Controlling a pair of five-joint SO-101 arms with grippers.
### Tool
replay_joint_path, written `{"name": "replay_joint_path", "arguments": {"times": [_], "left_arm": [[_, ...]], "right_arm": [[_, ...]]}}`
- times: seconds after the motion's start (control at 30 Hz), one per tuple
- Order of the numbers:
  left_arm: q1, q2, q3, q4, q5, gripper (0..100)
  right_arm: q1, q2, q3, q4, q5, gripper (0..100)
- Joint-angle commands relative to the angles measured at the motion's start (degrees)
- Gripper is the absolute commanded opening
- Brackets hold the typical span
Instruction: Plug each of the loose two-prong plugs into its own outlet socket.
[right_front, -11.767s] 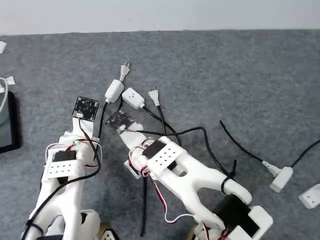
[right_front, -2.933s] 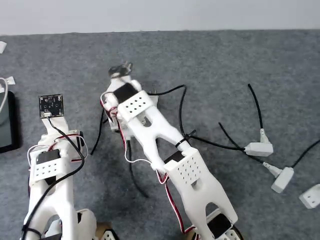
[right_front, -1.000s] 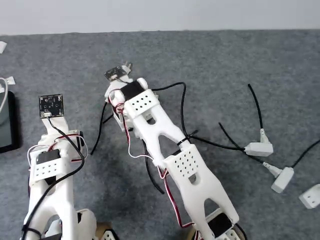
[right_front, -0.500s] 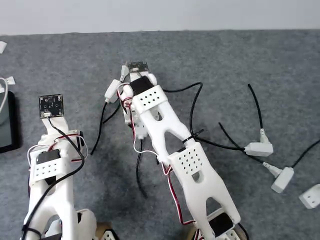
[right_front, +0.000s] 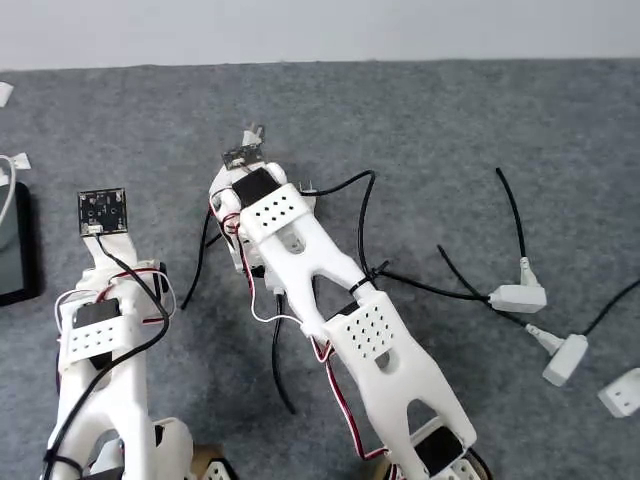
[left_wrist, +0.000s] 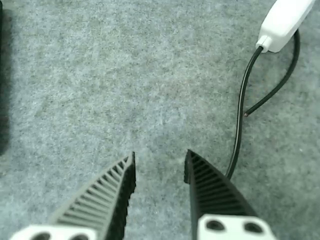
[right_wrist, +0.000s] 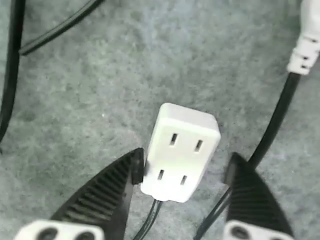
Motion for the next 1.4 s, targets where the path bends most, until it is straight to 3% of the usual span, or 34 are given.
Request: {"name": "replay_joint_path", "arguments": {"times": [0.0, 0.27, 0.53, 0.63, 0.83, 1.37], "left_arm": [[-0.3, -0.5, -2.7, -1.5, -0.5, 15], [-0.3, -0.5, -2.7, -1.5, -0.5, 15], [-0.4, -0.5, -2.7, -1.6, -0.5, 15], [-0.4, -0.5, -2.7, -1.6, -0.5, 15], [-0.4, -0.5, -2.7, -1.6, -0.5, 15], [-0.4, -0.5, -2.7, -1.6, -0.6, 15]], "right_arm": [[-0.1, -5.1, -1.1, 2.2, 1.2, 27.4], [0.4, -10.5, -2.6, 2.3, 1.6, 27.3], [4.0, -21.2, 9.5, 2.1, 4.0, 27.3], [6.5, -20.3, 12.2, 0.8, 4.0, 26.6], [9.4, -13.3, 13.0, 0.4, 3.9, 12.1], [7.4, -11.6, 23.7, 2.2, 3.7, 13.3]]}}
